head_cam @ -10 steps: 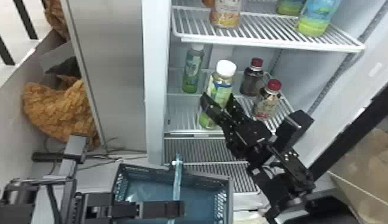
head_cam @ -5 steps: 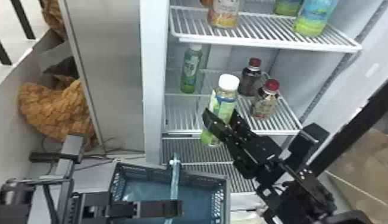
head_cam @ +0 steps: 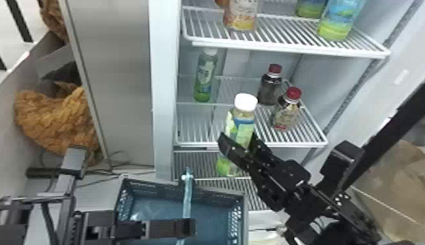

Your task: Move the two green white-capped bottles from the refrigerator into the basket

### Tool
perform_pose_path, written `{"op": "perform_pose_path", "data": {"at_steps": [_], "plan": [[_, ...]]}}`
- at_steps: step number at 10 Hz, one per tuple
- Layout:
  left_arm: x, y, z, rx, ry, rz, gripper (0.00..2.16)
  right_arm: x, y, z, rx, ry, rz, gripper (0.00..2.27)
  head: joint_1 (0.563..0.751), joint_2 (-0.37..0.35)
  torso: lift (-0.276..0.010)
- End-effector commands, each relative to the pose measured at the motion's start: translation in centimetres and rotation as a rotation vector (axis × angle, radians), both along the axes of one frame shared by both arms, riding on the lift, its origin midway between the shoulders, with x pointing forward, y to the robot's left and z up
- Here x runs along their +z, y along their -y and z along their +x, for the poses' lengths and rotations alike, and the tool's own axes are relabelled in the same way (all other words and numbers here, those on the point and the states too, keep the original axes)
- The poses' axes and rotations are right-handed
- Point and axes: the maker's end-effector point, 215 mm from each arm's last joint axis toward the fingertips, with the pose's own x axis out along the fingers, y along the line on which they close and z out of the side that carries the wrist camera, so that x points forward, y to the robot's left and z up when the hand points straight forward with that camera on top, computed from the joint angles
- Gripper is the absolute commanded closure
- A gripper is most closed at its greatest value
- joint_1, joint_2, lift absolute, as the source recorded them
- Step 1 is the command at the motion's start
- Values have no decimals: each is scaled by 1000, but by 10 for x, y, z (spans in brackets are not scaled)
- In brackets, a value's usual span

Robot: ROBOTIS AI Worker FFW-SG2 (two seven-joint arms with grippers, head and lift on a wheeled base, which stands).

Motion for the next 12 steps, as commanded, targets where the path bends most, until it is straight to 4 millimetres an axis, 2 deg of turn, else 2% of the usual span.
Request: {"op": "perform_pose_path", "data": {"at_steps": [1, 3, 5, 8, 10, 12], "plan": [[0, 0, 1, 0, 1, 1, 1161, -8, -1, -13, 15, -70, -22, 897, 695, -198, -263], [-1, 0, 0, -2, 0, 6, 1161, -11, 1, -34, 22, -147, -42, 895, 695, -202, -263], [-1, 1, 0, -4, 2, 5, 1161, -27, -13, -65, 72, -281, -9, 895, 695, -209, -263], [-2, 1, 0, -7, 3, 11, 1161, -38, -28, -96, 117, -407, -10, 897, 695, -195, -263], [-1, 0, 0, -5, 3, 11, 1161, -56, -37, -116, 139, -508, 0, 897, 695, -185, -263], [-1, 0, 0, -5, 3, 10, 1161, -75, -32, -126, 121, -577, -6, 897, 695, -177, -263]]}}
